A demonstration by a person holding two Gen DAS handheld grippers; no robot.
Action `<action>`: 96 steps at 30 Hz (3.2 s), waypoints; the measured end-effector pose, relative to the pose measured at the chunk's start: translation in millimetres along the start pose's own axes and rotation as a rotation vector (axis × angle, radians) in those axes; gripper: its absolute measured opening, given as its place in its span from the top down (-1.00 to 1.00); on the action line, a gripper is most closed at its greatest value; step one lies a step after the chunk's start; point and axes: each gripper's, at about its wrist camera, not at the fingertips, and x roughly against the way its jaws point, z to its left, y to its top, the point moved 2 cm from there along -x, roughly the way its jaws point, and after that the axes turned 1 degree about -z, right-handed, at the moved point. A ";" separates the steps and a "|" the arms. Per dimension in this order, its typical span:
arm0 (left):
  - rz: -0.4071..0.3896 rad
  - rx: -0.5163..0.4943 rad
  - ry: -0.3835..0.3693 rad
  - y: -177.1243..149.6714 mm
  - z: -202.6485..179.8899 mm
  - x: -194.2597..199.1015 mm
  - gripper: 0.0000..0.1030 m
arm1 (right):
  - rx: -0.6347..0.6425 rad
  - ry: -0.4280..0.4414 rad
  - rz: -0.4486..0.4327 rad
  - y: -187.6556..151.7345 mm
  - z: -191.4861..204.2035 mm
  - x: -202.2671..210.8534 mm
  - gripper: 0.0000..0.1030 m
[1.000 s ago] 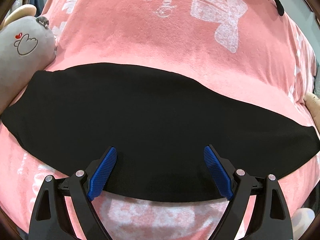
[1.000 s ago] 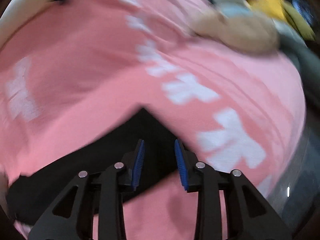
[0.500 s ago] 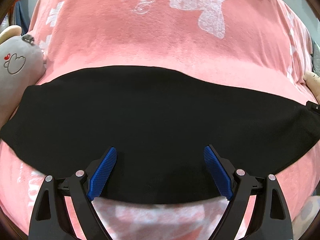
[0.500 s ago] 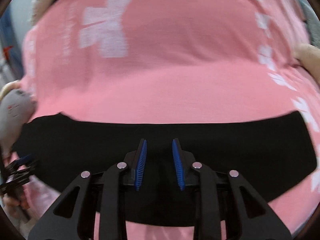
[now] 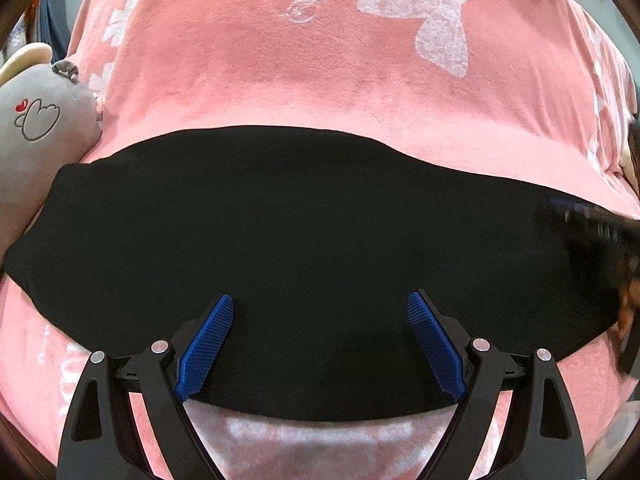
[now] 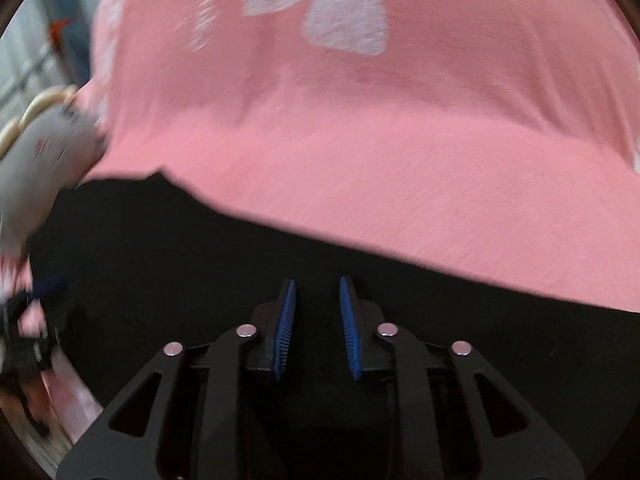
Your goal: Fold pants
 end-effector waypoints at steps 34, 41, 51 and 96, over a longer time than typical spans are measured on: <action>-0.069 0.083 0.011 -0.1 14.2 8.4 -0.68 | -0.640 -0.272 -0.158 -136.6 -282.8 168.2 -0.91; -0.064 0.097 -0.002 -0.1 15.8 7.6 -0.68 | -0.598 -0.285 -0.151 -131.7 -276.1 166.1 -0.91; -0.075 0.172 -0.040 1.2 31.2 13.4 -0.68 | -0.622 -0.146 -0.287 -84.0 -242.3 173.6 0.69; -0.177 0.699 -0.105 -39.2 219.4 90.2 -0.68 | -0.296 0.016 -0.102 -46.4 6.1 94.4 0.52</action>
